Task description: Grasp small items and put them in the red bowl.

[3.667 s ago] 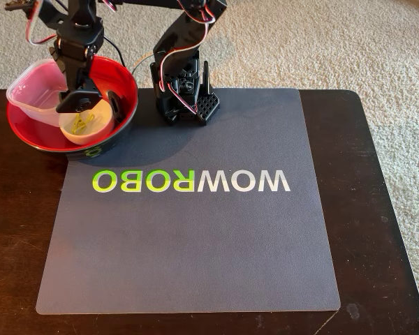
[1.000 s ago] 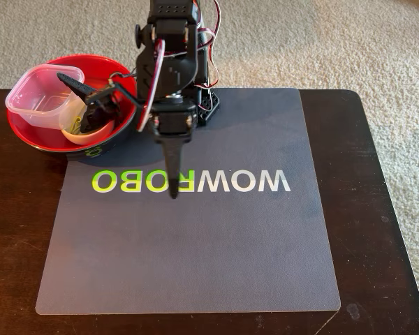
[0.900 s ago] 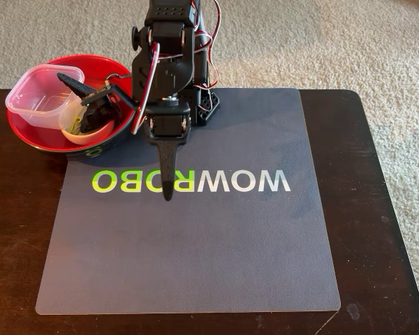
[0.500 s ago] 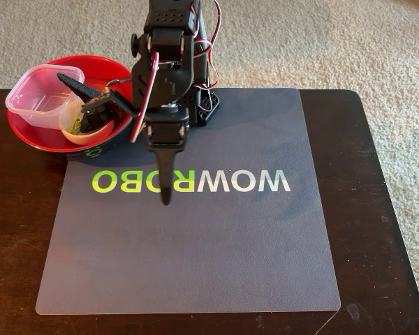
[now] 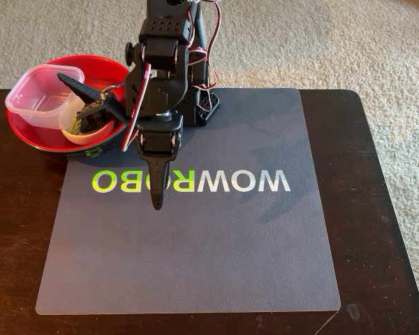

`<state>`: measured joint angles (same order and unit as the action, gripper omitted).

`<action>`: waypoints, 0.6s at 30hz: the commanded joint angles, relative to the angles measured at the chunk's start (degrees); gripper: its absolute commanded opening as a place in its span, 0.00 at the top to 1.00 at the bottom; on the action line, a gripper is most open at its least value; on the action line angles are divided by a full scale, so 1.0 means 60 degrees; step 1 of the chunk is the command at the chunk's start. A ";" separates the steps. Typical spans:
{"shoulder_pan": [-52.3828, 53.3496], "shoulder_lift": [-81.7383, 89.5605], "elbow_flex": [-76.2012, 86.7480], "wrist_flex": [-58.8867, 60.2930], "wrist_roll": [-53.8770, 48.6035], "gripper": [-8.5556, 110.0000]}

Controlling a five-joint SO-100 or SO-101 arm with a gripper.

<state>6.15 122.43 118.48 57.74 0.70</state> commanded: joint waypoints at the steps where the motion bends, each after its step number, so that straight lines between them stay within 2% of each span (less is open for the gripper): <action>1: -0.0029 0.0337 -0.0146 -0.0117 0.0044 0.73; 18: -0.0190 0.0278 0.0015 -0.0132 0.0278 0.73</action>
<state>6.15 122.87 119.00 57.74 2.02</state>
